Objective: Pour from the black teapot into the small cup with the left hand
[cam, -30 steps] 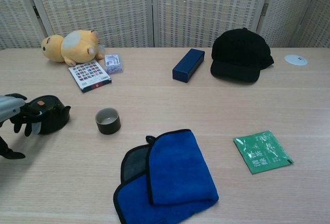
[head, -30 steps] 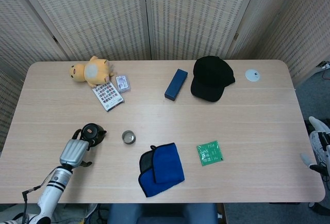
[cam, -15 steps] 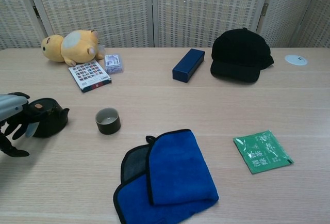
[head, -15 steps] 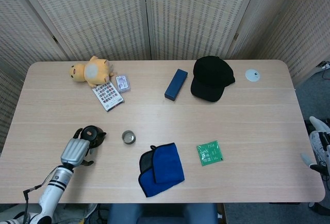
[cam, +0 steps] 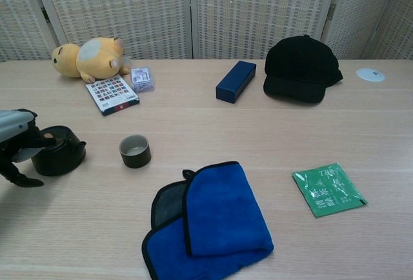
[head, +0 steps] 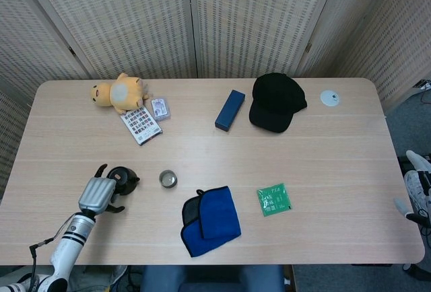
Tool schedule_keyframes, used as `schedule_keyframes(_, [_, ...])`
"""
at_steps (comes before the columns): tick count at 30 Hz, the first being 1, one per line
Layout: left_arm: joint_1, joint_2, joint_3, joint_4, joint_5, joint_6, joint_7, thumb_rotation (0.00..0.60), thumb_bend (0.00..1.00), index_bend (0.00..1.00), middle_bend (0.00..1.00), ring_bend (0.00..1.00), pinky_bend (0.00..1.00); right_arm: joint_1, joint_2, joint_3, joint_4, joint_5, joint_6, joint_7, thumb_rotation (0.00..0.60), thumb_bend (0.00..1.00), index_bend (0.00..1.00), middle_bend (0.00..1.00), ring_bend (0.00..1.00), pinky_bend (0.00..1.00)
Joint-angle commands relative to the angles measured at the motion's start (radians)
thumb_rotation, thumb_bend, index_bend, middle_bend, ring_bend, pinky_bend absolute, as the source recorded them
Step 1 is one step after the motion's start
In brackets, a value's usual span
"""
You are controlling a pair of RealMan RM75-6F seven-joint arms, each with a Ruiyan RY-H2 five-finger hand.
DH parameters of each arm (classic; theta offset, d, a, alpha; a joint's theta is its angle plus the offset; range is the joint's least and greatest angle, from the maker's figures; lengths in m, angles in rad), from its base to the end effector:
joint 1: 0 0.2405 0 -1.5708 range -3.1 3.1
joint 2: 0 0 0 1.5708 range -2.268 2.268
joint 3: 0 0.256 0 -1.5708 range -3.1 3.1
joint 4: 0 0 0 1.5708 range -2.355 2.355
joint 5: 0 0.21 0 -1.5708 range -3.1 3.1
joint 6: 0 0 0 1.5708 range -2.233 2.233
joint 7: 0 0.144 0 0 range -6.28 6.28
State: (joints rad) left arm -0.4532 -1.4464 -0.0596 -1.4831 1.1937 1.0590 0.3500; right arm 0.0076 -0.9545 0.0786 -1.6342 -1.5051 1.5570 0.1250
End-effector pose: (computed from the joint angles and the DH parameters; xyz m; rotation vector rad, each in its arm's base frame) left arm -0.2631 0.2760 0.0151 -1.7405 -0.9925 -0.6750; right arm -0.3201 -0.1623 0.2228 1.3003 -0.8491 0.9116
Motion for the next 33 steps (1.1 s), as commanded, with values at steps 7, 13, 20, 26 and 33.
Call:
schedule_keyframes(7, [0.0,0.005,-0.036,-0.012,-0.018,-0.001,-0.097,0.082,0.09,0.97,0.94,0.85,0.0,0.0,-0.002,0.003,0.004,0.005,-0.001,0.004,0.6,0.18,0.02,0.15,0.0,0.0])
schedule_keyframes(13, [0.004,0.0,-0.06,-0.014,-0.045,0.002,-0.142,0.048,0.09,1.0,0.98,0.88,0.0,0.0,-0.003,0.004,0.008,0.009,-0.002,0.007,0.6,0.18,0.02,0.15,0.0,0.0])
schedule_keyframes(20, [0.019,-0.029,-0.073,-0.011,-0.05,0.086,-0.089,0.34,0.15,1.0,1.0,0.92,0.05,0.0,-0.005,0.005,0.009,0.006,0.001,0.008,0.6,0.18,0.02,0.15,0.0,0.0])
schedule_keyframes(26, [0.035,-0.036,-0.094,-0.015,-0.042,0.145,-0.096,0.236,0.2,1.0,1.0,0.95,0.15,-0.003,-0.005,0.005,0.007,0.003,0.007,0.01,0.6,0.18,0.02,0.15,0.0,0.0])
schedule_keyframes(33, [0.044,-0.039,-0.112,-0.013,-0.045,0.182,-0.092,0.132,0.2,1.0,1.0,0.96,0.26,-0.003,-0.005,0.006,0.004,-0.001,0.011,0.01,0.6,0.18,0.02,0.15,0.0,0.0])
